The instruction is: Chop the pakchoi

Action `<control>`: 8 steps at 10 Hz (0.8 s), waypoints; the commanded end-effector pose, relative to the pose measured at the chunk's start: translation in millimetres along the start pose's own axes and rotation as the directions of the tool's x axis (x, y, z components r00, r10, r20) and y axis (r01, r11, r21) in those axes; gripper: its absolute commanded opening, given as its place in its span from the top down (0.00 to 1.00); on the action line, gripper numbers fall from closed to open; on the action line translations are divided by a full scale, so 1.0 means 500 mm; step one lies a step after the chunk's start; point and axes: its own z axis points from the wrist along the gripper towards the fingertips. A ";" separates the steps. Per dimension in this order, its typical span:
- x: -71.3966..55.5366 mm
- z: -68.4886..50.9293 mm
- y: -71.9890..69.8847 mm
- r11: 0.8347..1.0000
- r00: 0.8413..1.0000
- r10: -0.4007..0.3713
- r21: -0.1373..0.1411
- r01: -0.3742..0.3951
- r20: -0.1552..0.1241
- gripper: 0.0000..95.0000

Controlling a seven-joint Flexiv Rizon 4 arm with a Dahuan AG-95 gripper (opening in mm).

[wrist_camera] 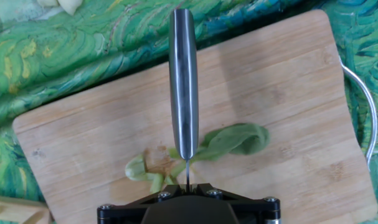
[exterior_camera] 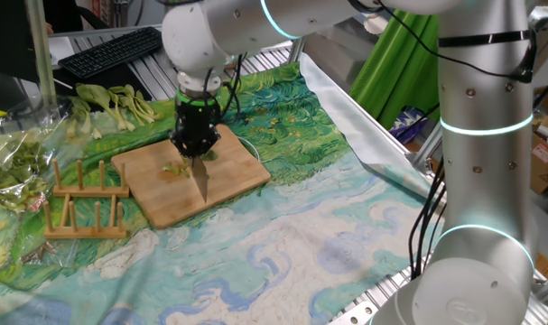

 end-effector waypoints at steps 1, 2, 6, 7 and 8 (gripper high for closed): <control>0.008 -0.011 -0.006 1.000 1.000 0.000 -0.001 0.000 0.005 1.00; 0.010 -0.017 -0.008 1.000 1.000 0.001 -0.001 -0.001 0.006 1.00; -0.012 -0.017 -0.023 1.000 0.999 -0.016 -0.001 0.016 0.041 1.00; -0.016 -0.016 -0.026 1.000 0.999 -0.021 0.000 0.021 0.043 1.00; -0.023 -0.015 -0.032 1.000 0.998 -0.028 0.001 0.028 0.048 1.00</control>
